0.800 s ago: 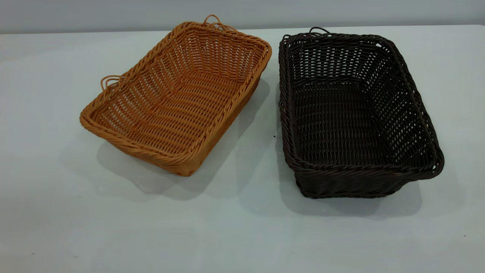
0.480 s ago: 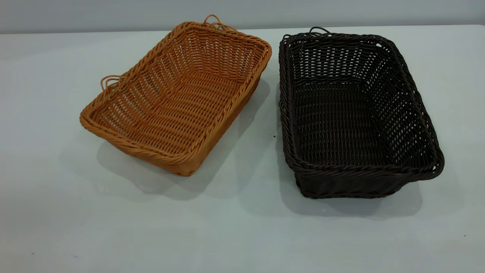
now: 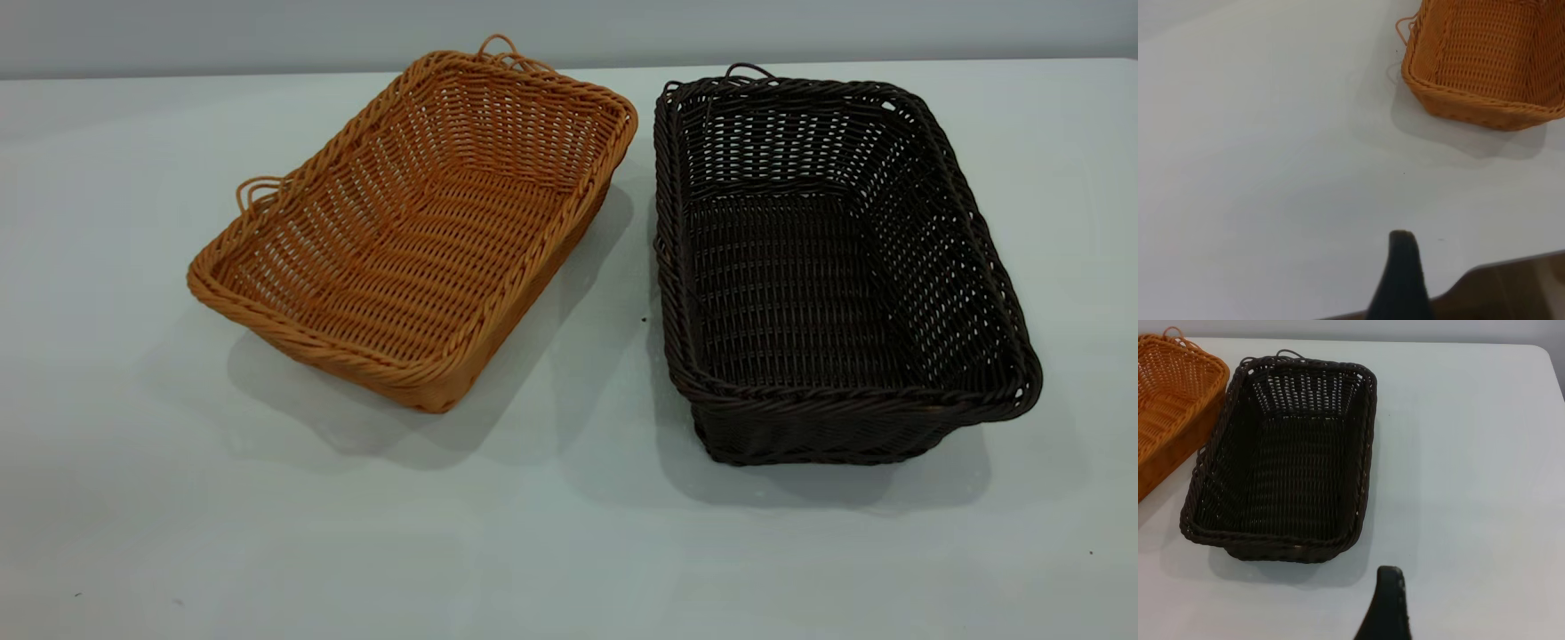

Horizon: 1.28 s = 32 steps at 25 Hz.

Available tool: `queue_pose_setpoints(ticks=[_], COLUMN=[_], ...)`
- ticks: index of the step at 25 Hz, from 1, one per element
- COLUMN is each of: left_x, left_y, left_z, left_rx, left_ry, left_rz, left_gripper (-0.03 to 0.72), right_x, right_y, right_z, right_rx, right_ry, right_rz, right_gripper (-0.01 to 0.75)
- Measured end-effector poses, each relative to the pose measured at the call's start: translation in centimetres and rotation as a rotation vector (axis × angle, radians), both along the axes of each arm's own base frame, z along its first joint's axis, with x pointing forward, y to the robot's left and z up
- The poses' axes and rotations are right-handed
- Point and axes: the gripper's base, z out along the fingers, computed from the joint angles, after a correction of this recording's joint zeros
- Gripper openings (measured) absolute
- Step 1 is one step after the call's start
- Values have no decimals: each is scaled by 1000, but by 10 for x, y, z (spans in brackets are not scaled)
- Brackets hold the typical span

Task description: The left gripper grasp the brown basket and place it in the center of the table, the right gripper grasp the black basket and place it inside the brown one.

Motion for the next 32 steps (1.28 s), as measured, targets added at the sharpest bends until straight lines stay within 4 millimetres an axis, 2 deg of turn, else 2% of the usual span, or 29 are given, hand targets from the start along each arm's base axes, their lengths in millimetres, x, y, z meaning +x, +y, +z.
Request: queue_pose_setpoints(ticks=[17,22,25,27,32], left_x=[0,6,28,49,125], left_y=[0,0,-1,-2,-3], left_z=[1,26,48,60,63], left_rx=[-16,-88,-107,-118,-47], left_ry=[-2,45,24,19,45], left_rz=[12,74,74,75,37], left_gripper=[552,552,552,552,552], right_x=[0,0,0,0,0], right_y=[0,0,0,0,0], right_z=[0,0,0,0,0], right_rx=[0,0,0,2,8], right_ry=[0,-1,-1,-1,0], right_rz=[0,0,0,-1,-4], right_gripper=[581,581,581,581,581])
